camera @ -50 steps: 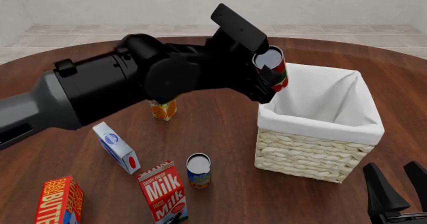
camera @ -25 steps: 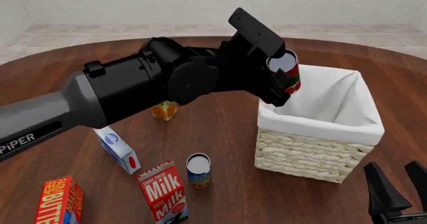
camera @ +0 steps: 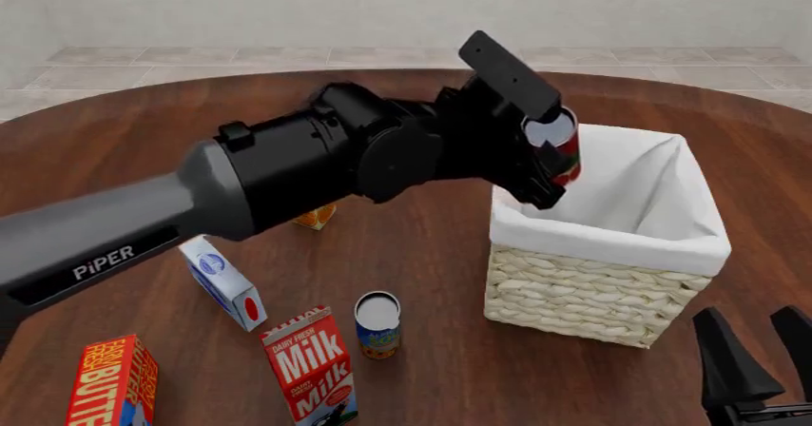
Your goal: Pick up the alphabet soup and the tomato sauce, and put them in the basket.
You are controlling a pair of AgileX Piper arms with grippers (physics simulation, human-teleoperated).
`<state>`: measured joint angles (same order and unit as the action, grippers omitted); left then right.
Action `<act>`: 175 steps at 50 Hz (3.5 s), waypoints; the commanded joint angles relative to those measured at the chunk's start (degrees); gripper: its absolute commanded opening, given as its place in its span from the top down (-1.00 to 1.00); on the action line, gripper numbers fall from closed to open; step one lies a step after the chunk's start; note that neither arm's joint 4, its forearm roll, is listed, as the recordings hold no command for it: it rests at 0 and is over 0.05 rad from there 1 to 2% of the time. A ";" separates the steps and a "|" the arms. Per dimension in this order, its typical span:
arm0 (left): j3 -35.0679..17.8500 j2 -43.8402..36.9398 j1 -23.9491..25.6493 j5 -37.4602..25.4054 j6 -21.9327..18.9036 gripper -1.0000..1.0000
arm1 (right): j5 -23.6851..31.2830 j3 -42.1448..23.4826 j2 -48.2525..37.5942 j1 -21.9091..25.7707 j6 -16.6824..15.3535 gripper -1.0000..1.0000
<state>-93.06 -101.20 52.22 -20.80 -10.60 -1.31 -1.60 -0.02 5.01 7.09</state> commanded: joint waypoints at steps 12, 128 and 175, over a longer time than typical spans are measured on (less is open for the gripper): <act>-4.29 -5.57 -0.03 -0.54 -2.16 1.00 | -0.08 0.05 0.00 0.15 0.41 -1.00; -2.30 10.72 3.28 2.36 6.23 -1.00 | 0.17 -0.01 0.00 1.34 -1.46 -1.00; 7.89 36.40 3.36 14.52 28.76 -1.00 | 5.05 -2.69 -0.24 3.73 -8.77 -1.00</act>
<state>-86.71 -69.20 55.82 -8.86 13.48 1.93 -2.84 -0.16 8.39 0.17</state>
